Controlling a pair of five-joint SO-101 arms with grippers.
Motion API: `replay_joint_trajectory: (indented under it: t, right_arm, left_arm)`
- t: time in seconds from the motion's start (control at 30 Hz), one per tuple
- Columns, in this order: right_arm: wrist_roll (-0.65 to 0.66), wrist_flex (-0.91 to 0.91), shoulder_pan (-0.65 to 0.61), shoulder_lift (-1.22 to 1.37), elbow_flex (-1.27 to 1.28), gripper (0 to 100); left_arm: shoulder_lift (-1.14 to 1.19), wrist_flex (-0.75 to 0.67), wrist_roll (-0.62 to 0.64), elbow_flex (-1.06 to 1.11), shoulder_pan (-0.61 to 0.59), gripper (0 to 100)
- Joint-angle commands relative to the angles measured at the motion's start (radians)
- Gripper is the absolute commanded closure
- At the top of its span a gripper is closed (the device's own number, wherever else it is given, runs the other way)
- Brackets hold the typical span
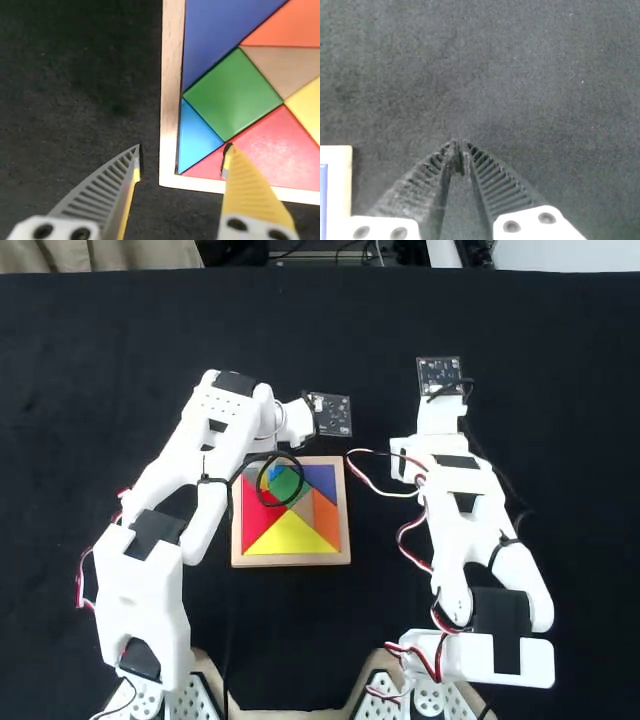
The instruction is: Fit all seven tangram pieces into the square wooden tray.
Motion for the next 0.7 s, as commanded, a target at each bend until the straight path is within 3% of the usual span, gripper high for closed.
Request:
replay_joint_trajectory:
  t: [0.0,0.2,0.37,0.53,0.67]
  right_arm:
    - [0.009,-0.021,0.011,-0.001,-0.045,98.6]
    - [0.009,-0.020,0.011,-0.001,-0.044,98.6]
    - [0.009,-0.015,0.011,-0.002,-0.044,98.6]
    - [0.003,-0.014,0.015,-0.012,-0.042,98.6]
    - [0.005,0.021,0.017,-0.070,-0.079,98.6]
  left_arm:
    - [-0.077,0.086,0.020,-0.036,-0.008,73]
    - [-0.281,0.387,0.152,-0.173,-0.004,73]
    - [-0.572,0.480,0.361,-0.182,-0.024,73]
    - [-0.888,0.486,0.720,-0.170,-0.122,73]
    - [-1.097,0.361,0.951,0.019,-0.289,73]
